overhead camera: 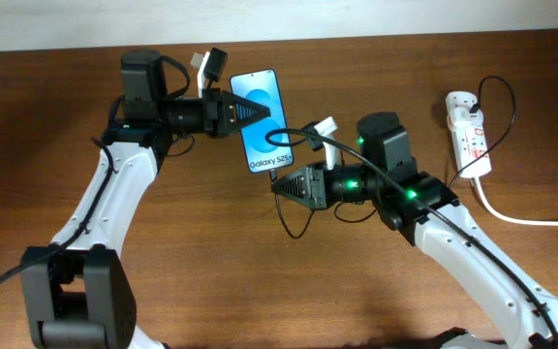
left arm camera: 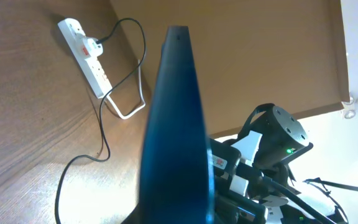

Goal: Plug charger to phone and switch on socket

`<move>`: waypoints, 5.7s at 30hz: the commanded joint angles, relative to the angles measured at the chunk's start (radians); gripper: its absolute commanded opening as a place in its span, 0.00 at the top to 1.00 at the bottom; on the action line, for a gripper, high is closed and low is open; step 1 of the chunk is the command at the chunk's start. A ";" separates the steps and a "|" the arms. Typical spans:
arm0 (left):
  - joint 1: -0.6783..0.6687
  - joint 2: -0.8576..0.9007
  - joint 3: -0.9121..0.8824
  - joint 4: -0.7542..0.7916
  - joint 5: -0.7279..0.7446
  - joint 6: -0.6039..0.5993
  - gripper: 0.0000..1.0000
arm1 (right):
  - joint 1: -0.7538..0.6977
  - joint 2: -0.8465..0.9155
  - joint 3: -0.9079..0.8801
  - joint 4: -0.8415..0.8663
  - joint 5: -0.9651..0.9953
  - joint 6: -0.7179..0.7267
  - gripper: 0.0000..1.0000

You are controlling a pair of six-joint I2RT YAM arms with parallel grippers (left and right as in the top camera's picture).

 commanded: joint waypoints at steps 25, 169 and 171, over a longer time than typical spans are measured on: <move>0.021 -0.004 -0.011 -0.022 0.003 0.122 1.00 | -0.245 -0.007 0.050 -0.403 -0.013 -0.265 0.20; -0.044 -0.142 0.681 -1.215 -1.284 0.491 0.01 | -0.904 0.921 0.862 -0.690 0.802 -0.377 0.02; -0.044 -0.142 0.681 -1.215 -1.284 0.491 0.00 | -0.903 0.921 0.853 -0.691 0.799 -0.377 0.02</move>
